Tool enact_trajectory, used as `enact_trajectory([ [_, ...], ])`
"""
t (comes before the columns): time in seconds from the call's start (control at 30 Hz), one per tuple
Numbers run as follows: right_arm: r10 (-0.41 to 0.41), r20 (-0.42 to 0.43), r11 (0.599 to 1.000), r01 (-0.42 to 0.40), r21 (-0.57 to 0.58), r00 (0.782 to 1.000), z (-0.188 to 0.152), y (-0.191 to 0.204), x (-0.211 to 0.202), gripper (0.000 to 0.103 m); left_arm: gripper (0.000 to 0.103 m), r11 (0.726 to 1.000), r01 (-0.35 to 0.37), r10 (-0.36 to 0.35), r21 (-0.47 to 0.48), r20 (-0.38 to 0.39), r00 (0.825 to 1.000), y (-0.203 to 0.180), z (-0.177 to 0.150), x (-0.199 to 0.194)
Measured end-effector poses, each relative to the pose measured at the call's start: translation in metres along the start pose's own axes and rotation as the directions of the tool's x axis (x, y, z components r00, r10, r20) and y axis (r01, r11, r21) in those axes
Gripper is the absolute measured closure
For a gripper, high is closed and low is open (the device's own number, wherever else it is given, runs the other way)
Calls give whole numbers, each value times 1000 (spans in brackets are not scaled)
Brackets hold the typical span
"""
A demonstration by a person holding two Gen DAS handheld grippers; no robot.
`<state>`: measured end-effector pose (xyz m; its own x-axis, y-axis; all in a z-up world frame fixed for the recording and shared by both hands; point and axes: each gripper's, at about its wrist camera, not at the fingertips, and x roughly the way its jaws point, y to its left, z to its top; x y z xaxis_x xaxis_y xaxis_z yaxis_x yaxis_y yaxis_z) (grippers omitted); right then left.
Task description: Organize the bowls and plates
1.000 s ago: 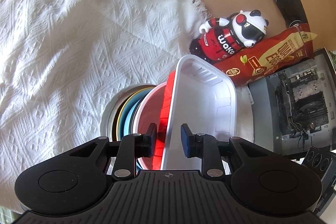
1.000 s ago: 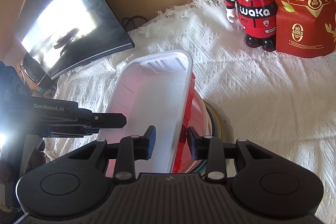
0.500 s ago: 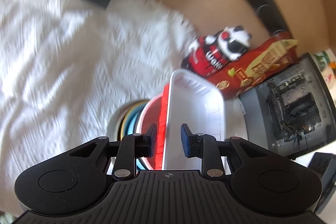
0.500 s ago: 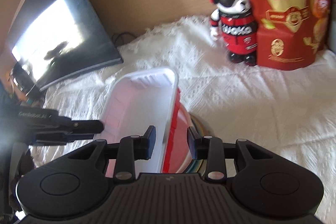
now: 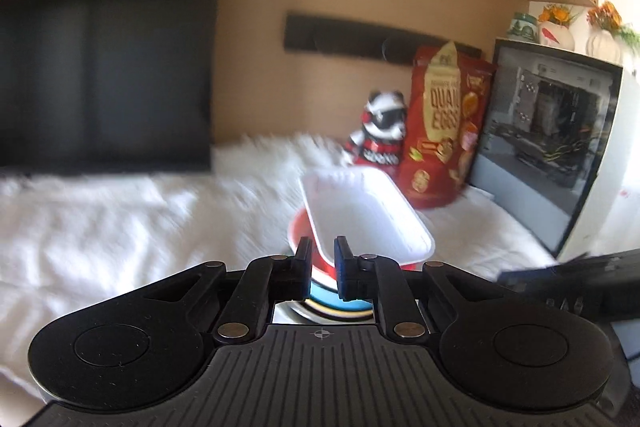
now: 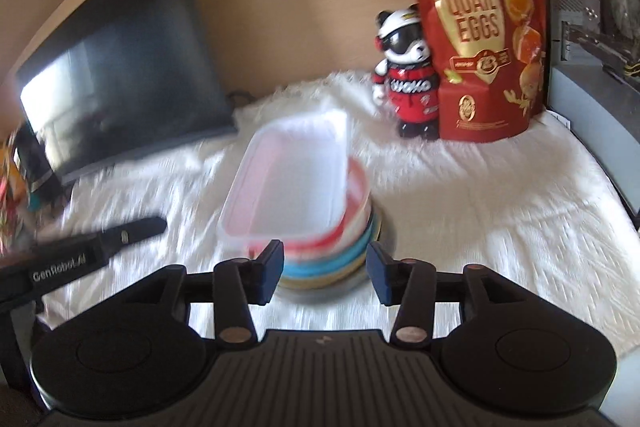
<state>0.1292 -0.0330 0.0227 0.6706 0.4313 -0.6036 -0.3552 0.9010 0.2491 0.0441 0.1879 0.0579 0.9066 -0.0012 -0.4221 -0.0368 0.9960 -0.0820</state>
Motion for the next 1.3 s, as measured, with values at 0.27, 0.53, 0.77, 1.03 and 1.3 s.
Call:
enact_trajectory([
  [0.27, -22, -8, 995, 21, -102, 1000, -51, 15, -44, 52, 88, 998, -5, -5, -66, -163, 987, -45, -30, -28],
  [0.53, 5, -8, 991, -6, -133, 1000, -77, 5, -79, 47, 88, 995, -54, 37, -78, -211, 977, -71, -54, -59],
  [0.77, 26, -9, 991, -27, -134, 1000, -86, -2, -92, 46, 88, 995, -71, 57, -62, -203, 978, -83, -57, -74],
  [1.03, 39, -2, 990, -39, -136, 999, -88, -3, -99, 46, 88, 995, -75, 60, -67, -205, 977, -83, -57, -76],
  [1.3, 40, -3, 990, -40, -139, 999, -88, -2, -100, 46, 88, 995, -78, 63, -69, -205, 977, -81, -58, -77],
])
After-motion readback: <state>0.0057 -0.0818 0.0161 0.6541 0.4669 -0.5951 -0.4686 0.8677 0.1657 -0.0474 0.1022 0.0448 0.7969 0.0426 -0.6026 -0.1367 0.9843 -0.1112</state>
